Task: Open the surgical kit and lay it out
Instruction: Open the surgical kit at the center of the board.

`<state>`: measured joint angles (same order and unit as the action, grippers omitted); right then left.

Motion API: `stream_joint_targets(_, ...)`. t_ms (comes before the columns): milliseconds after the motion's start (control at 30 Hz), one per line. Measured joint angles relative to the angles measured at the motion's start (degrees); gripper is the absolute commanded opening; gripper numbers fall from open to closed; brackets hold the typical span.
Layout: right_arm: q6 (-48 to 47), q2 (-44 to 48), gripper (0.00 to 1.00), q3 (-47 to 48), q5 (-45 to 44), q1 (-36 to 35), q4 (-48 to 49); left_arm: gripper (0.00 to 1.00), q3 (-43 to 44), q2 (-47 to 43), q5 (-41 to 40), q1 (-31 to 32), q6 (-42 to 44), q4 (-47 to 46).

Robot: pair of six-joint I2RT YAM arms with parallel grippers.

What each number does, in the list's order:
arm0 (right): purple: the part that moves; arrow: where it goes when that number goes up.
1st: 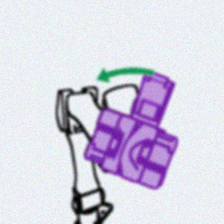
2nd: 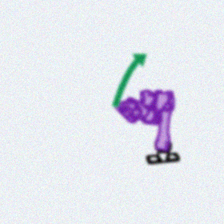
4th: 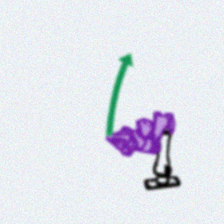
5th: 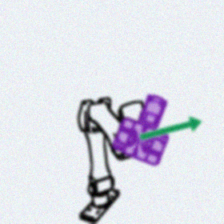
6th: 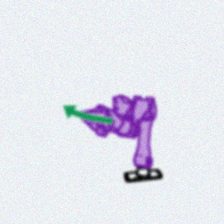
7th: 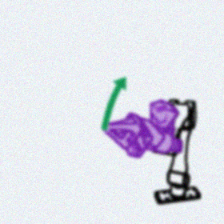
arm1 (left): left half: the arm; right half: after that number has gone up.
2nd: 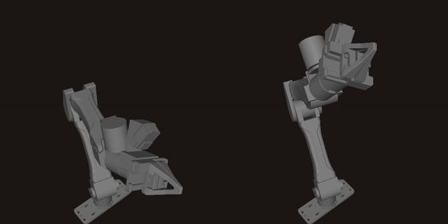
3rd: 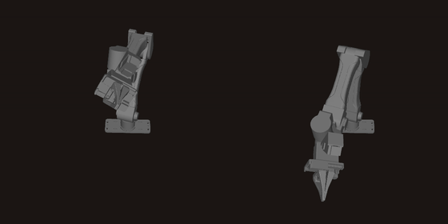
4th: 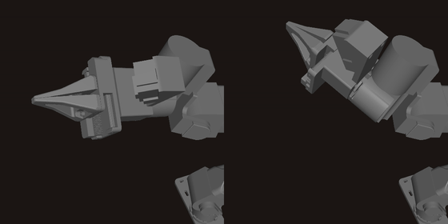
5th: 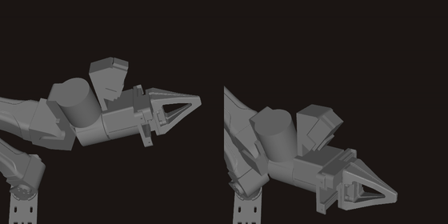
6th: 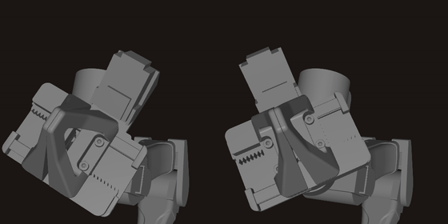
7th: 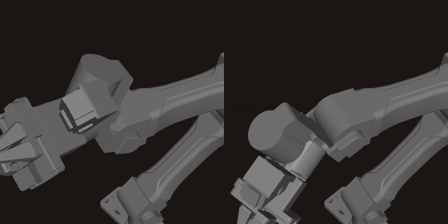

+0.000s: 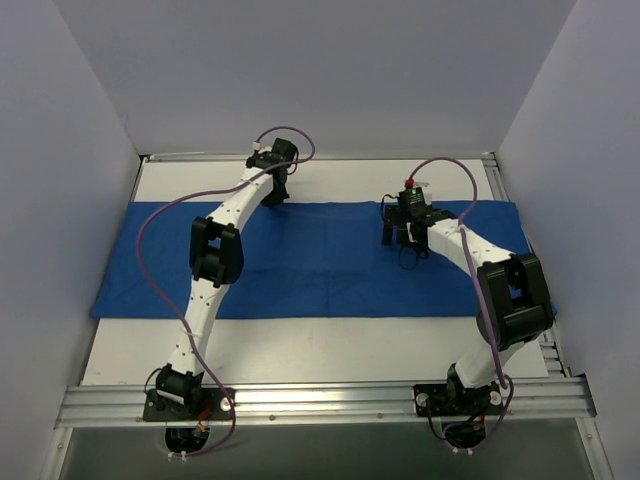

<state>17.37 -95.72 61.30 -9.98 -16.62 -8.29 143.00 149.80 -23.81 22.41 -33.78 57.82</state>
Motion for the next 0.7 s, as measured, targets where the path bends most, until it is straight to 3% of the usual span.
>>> stream_joint_targets(333, 5.1, -1.3, 0.88, 7.2, -4.9, 0.0, -1.2, 0.05, -0.2, -3.3, -0.1, 0.0, 0.0, 1.3)
stream_joint_targets(700, 11.9, -14.3, 0.86, 20.2, -7.4, 0.0, 0.1, 0.05, -2.9, -6.6, -0.2, 0.2, 0.0, 1.6)
